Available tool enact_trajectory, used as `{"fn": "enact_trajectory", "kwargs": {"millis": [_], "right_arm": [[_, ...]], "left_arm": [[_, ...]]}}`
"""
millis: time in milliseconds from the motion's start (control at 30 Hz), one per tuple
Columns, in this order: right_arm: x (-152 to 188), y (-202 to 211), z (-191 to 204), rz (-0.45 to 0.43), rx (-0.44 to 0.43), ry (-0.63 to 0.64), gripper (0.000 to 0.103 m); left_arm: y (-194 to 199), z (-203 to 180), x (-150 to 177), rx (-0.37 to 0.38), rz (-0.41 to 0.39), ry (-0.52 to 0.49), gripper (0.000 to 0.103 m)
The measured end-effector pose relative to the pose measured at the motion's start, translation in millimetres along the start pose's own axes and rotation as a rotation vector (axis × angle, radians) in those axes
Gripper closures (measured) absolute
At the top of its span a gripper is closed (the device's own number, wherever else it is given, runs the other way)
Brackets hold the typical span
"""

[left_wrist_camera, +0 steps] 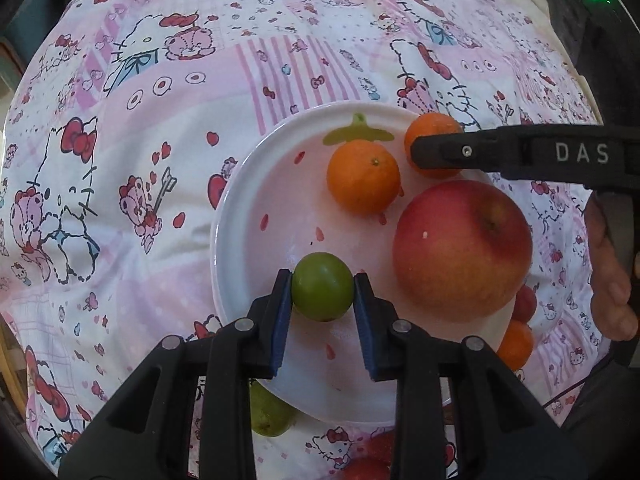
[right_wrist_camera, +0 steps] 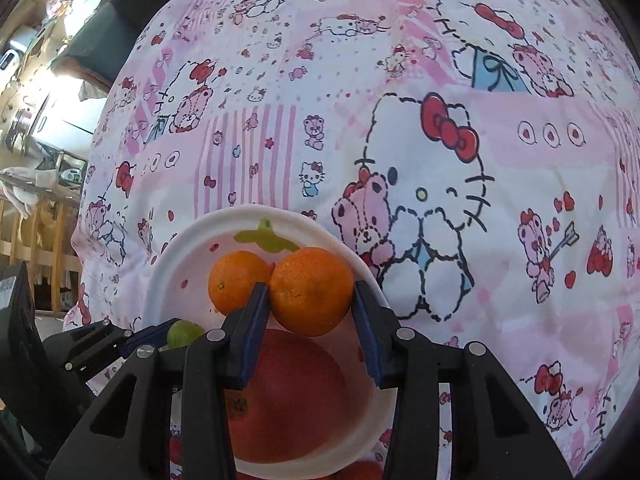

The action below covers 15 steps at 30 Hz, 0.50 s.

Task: Organize fruits
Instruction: 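Lower the lime and tangerine onto the plate and open both tools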

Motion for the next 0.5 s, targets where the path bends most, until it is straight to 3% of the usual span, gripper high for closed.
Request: {"fn": "enact_trajectory", "kwargs": {"millis": [267, 367, 467, 500], "right_arm": [[1.4, -4.5, 4.8, 0.012, 0.0, 0.024, 0.057], [2.0, -6.2, 6.6, 0.017, 0.002, 0.03, 0.057], [1.7, -6.6, 7.2, 0.017, 0.001, 0.033, 0.057], [1.7, -6.5, 6.6, 0.018, -0.001, 0.033, 0.052]], "left_arm": [[-4.6, -4.4, 0.5, 0.0, 0.02, -0.017, 0.074], [-4.0, -5.6, 1.2, 0.036, 0.024, -0.017, 0.054], [-1.8, -10.5, 2.1, -0.004, 0.003, -0.041, 0.05], [-1.6, -11.9, 2.1, -0.012, 0.001, -0.048, 0.049]]}}
Point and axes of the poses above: each gripper's, at about its wrist camera, not at the fingertips, and y roughly against the way its jaws point, z to its left, x to its underside, the point moved 1 cm from there along -y, roughly the way its jaws point, and after that the axes turned 3 degrees about y, right-handed, at the moved point
